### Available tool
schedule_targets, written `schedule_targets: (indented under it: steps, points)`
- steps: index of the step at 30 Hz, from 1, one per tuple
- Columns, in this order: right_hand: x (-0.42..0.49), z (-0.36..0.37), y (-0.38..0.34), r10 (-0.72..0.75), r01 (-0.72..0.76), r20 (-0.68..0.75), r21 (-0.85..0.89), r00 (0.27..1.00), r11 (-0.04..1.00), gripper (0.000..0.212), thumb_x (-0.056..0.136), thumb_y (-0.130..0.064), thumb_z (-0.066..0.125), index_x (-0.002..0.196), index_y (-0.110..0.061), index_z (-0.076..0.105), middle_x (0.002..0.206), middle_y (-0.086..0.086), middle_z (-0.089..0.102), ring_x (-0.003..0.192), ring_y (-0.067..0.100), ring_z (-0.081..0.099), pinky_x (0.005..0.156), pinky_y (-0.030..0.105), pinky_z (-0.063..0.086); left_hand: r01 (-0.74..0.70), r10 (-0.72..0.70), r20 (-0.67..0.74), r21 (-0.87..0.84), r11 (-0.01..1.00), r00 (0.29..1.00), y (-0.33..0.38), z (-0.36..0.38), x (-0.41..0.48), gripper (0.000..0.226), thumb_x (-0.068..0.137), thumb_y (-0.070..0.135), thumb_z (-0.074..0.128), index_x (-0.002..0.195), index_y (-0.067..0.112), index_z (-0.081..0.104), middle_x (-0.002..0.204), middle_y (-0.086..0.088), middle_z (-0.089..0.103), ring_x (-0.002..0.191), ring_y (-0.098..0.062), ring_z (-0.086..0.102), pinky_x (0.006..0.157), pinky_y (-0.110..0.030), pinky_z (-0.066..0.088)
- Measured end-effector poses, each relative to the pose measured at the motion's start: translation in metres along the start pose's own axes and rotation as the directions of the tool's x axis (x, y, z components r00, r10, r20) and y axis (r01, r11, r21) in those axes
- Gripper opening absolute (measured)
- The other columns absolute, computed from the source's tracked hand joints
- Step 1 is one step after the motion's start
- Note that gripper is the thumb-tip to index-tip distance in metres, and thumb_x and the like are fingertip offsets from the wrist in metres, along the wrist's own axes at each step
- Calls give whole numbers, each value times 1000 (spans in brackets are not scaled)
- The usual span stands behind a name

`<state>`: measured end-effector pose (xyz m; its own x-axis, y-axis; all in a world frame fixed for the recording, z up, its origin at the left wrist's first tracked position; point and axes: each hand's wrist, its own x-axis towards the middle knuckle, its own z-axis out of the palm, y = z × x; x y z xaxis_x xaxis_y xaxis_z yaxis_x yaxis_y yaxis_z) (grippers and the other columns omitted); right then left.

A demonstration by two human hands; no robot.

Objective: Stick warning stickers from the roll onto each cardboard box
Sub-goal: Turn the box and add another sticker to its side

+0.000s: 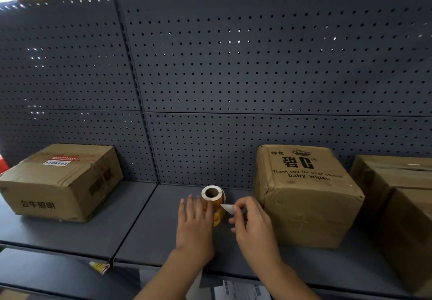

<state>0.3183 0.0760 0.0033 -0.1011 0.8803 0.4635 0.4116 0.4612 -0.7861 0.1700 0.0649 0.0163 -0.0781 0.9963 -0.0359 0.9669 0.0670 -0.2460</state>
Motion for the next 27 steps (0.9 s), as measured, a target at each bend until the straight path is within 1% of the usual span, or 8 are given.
schedule_targets:
  steps: [6, 12, 14, 16, 18, 20, 23, 27]
  points:
    - [-1, -2, -4, 9, -9, -2, -28, 1000, 1000, 16, 105, -20, 54, 94, -32, 51, 92, -12, 59, 83, 7, 67, 64, 37, 61, 74, -60, 69, -233, 970, 996, -22, -2, 10, 60, 99, 35, 55, 153, 27, 30, 151, -9, 46, 136, -33, 50, 109, -45, 43]
    - [-4, -7, -3, 45, -41, 40, -102, 998, 994, 15, 106, -26, 51, 93, -34, 47, 91, -12, 58, 80, 10, 65, 65, 44, 59, 204, -221, 13, -439, 875, 975, -51, -9, 17, 28, 104, 32, 38, 115, 26, 63, 101, -2, 66, 89, -24, 61, 76, -34, 46]
    - [-4, -10, -4, 70, -61, 59, -142, 996, 988, 15, 107, -29, 49, 94, -35, 46, 88, -10, 58, 75, 11, 65, 64, 43, 59, 245, -199, 148, -703, 668, 969, -65, -7, 21, 25, 104, 28, 42, 108, 20, 66, 92, -2, 71, 86, -24, 67, 78, -37, 56]
    - [-5, -14, -7, 90, -78, 64, -172, 994, 982, 13, 108, -32, 46, 95, -35, 43, 84, -8, 61, 70, 11, 66, 60, 41, 59, 367, -77, 360, -900, 233, 930, -73, -5, 18, 22, 105, 17, 45, 106, 7, 65, 77, -8, 73, 74, -26, 71, 71, -40, 61]
    - [-6, -15, -9, 107, -90, 77, -200, 991, 976, 12, 109, -34, 43, 97, -34, 39, 81, -6, 64, 66, 10, 68, 58, 39, 59, 560, 137, 546, -821, -107, 827, -76, 0, 11, 21, 102, 10, 46, 111, -3, 59, 69, -12, 63, 64, -28, 64, 67, -39, 57]
    - [-7, -14, -10, 136, -109, 113, -213, 984, 971, 11, 109, -35, 39, 99, -33, 36, 82, -5, 67, 67, 10, 70, 58, 36, 60, 664, 273, 608, -716, -217, 745, -77, 10, 7, 22, 100, 12, 46, 110, -4, 57, 71, -14, 56, 62, -28, 58, 68, -39, 52]
    - [-10, -11, -7, 187, -153, 180, -190, 966, 970, 10, 110, -37, 35, 101, -32, 33, 84, -1, 69, 71, 14, 72, 59, 41, 60, 707, 300, 659, -703, -78, 689, -77, 30, 5, 41, 105, 29, 44, 108, -7, 64, 85, -26, 69, 70, -34, 67, 75, -43, 56]
    - [-14, -10, -5, 202, -152, 227, -219, 953, 964, 11, 111, -36, 34, 102, -30, 32, 80, -5, 63, 71, 12, 66, 56, 30, 53, 464, 304, 696, -680, 568, 650, -80, 23, -5, 48, 98, 52, 50, 119, 14, 71, 124, -17, 71, 111, -30, 69, 93, -42, 57]
